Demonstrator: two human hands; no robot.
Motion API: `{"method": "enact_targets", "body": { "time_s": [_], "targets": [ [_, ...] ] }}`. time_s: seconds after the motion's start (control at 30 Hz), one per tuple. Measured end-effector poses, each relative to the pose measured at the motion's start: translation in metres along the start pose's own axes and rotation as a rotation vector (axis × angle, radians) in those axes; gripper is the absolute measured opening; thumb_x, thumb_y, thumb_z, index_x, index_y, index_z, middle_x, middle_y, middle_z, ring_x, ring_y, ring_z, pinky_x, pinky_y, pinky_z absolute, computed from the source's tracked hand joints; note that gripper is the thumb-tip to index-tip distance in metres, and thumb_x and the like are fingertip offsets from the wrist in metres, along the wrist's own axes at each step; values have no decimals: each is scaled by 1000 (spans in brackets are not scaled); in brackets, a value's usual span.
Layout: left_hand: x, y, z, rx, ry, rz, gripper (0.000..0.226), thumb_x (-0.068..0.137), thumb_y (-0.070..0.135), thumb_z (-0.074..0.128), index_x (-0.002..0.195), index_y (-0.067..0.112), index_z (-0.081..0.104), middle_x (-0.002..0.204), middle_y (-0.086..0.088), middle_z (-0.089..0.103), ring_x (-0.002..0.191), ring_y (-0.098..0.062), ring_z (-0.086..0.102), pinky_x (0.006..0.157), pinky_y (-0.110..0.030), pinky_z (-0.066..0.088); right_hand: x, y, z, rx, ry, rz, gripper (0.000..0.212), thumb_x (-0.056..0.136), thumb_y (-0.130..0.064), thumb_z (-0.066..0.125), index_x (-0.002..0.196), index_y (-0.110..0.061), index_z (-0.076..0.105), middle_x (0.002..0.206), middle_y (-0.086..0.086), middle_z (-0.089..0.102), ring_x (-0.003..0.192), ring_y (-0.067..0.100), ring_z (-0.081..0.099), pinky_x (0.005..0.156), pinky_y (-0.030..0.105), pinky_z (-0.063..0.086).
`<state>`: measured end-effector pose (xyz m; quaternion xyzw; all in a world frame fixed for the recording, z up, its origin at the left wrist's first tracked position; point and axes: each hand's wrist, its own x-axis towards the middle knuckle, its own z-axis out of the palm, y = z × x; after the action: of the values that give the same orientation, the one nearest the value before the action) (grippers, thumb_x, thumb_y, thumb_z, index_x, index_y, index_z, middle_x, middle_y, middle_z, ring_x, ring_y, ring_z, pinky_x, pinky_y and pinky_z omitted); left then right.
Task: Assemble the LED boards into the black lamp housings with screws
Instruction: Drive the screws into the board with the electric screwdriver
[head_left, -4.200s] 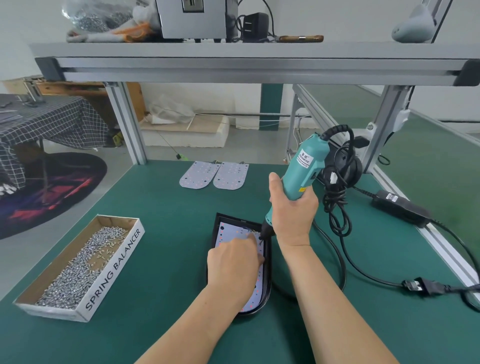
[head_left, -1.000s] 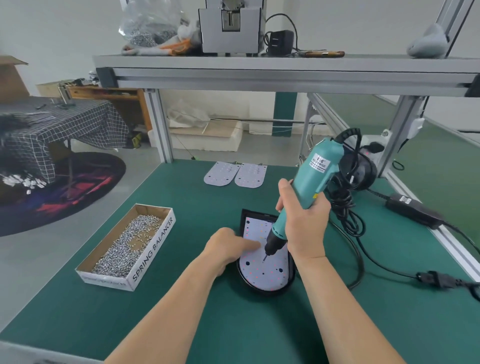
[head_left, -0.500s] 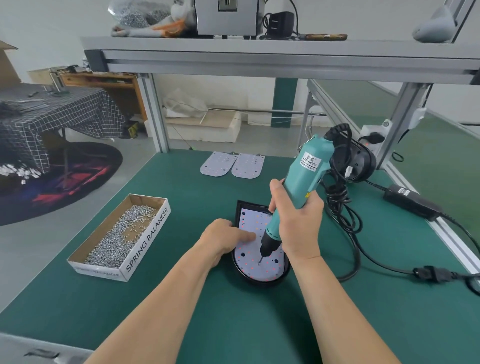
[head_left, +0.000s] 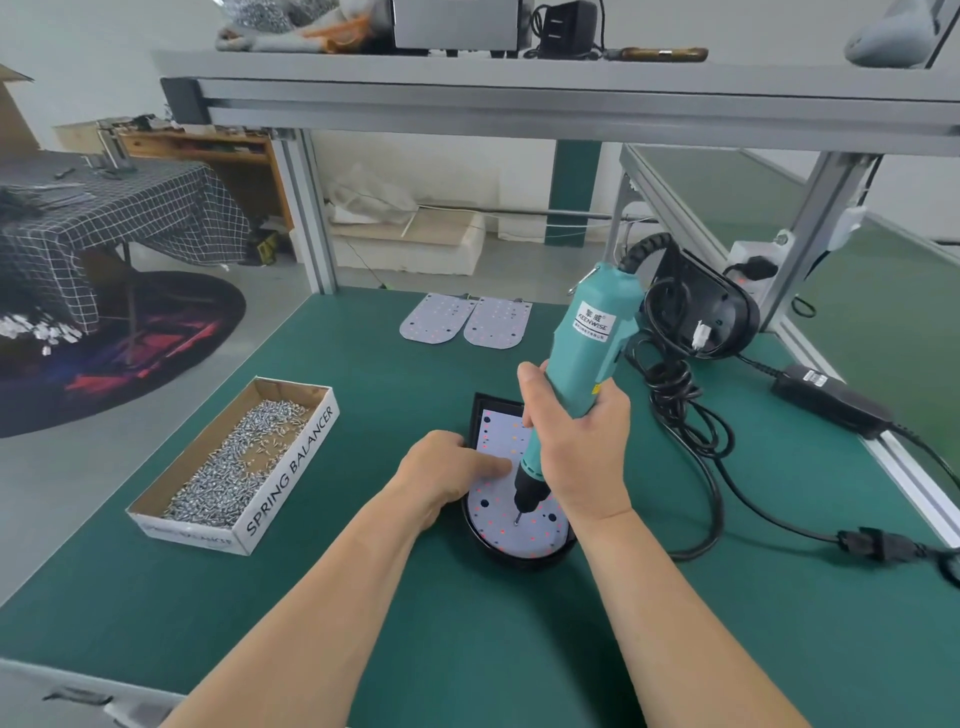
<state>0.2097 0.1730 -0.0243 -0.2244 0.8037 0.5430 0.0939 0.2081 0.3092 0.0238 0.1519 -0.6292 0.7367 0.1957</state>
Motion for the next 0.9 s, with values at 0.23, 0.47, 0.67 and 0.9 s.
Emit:
{"method": "enact_targets", "body": {
  "time_s": [0.23, 0.47, 0.67, 0.9],
  "targets": [
    [-9, 5, -1, 33, -14, -16, 46, 69, 34, 85, 101, 3, 72, 100, -9, 76, 94, -31, 72, 91, -44, 57, 7, 4, -3, 42, -28, 42, 41, 81, -32, 69, 71, 4, 50, 53, 13, 46, 52, 21, 44, 53, 28, 41],
    [-12, 10, 2, 41, -4, -1, 55, 64, 35, 78, 107, 2, 71, 107, -14, 75, 104, -34, 70, 97, -51, 55, 10, 3, -16, 146, -31, 23, 20, 83, -24, 71, 72, -13, 58, 54, 2, 51, 52, 16, 48, 58, 20, 45],
    [-9, 9, -1, 78, -146, 26, 25, 73, 30, 82, 94, 16, 78, 94, 0, 79, 92, -20, 74, 96, -44, 56, 17, -6, -17, 168, -63, -58, 15, 86, -26, 70, 72, -23, 63, 56, -2, 54, 54, 14, 51, 60, 20, 46],
    [-6, 12, -14, -91, -21, 3, 31, 99, 36, 55, 82, 10, 59, 70, -4, 54, 57, -18, 44, 51, -26, 35, 32, 9, -30, 329, 491, 284, 32, 86, -43, 71, 87, -15, 57, 58, 0, 58, 55, 13, 54, 56, 25, 45]
  ]
}}
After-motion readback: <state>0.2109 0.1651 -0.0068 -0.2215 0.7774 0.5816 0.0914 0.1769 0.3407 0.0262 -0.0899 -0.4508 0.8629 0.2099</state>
